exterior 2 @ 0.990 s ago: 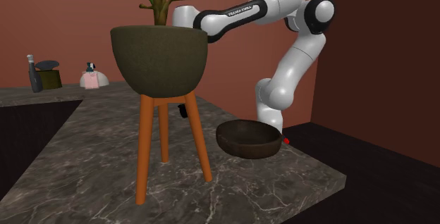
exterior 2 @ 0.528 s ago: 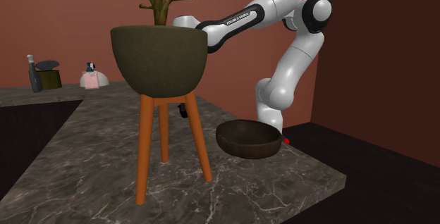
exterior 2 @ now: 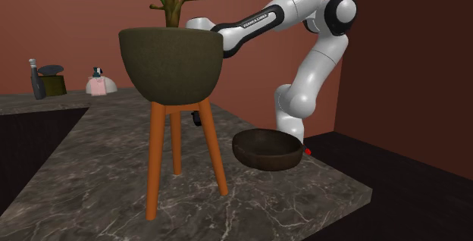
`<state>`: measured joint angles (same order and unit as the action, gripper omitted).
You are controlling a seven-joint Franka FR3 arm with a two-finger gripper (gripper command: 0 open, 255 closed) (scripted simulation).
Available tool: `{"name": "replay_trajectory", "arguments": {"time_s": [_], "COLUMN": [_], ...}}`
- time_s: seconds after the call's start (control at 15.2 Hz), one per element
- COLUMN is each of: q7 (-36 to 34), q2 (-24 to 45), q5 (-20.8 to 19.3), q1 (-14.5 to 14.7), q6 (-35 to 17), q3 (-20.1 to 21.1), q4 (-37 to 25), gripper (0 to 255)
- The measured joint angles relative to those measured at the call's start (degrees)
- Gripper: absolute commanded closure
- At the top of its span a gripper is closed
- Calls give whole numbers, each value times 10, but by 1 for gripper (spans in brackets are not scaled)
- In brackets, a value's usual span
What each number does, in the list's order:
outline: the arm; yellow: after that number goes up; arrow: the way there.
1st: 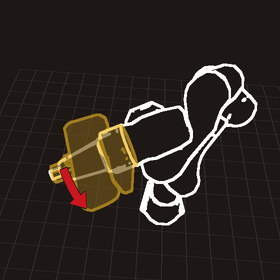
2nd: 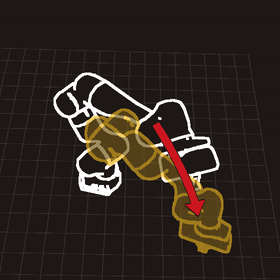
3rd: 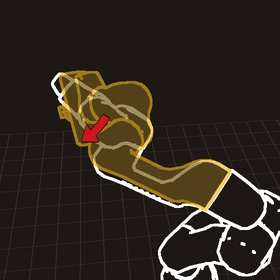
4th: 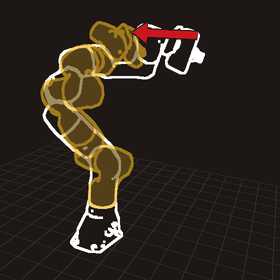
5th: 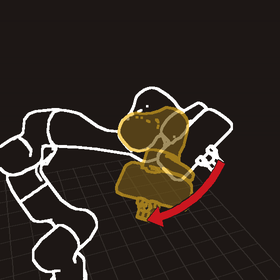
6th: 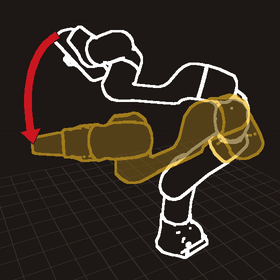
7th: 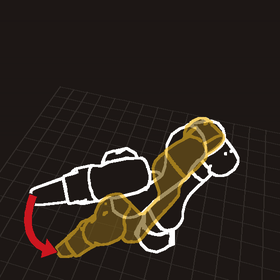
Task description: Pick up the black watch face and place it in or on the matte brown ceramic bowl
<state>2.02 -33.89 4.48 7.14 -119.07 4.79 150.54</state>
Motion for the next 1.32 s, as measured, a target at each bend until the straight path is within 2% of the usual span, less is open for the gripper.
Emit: {"name": "replay_trajectory", "arguments": {"time_s": [0.59, 1.32], "q7": [0, -2], "q2": [-2, -21], "q5": [0, -4], "q1": [0, -1], "q6": [4, 91], "q3": [0, -4], "q4": [-2, -70], "gripper": [255, 255]}}
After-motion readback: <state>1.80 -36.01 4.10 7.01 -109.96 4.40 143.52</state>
